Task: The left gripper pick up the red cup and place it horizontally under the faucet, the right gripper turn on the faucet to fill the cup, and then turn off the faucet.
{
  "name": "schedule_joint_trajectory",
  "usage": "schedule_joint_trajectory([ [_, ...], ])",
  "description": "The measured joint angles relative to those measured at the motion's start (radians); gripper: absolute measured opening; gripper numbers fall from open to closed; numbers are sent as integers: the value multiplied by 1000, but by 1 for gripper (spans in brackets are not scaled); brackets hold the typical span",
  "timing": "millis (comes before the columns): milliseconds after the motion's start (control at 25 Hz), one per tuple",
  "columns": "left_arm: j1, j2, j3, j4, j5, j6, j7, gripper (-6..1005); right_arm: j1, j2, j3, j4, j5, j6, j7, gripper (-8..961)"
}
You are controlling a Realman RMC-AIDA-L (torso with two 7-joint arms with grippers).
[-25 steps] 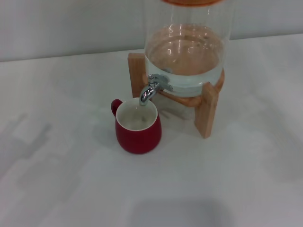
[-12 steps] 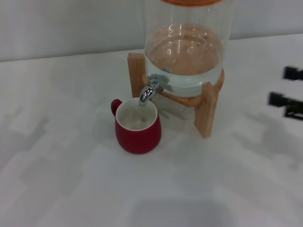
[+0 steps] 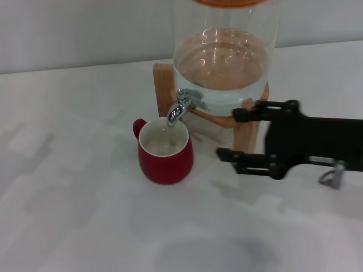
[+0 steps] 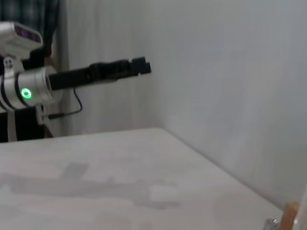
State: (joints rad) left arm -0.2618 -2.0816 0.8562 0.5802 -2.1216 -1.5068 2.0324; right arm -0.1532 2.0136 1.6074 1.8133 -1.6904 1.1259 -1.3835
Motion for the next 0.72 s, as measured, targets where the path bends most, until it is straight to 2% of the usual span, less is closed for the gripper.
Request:
schedule_joint_trajectory([
  [240,-2,0,2,-2,-1,13,0,883,89,-1,-96,-85,-66,-148,62,720],
  [720,4,0,4,-2,-2,4,0,882,132,0,-114,-159,-58,-236,84,720],
])
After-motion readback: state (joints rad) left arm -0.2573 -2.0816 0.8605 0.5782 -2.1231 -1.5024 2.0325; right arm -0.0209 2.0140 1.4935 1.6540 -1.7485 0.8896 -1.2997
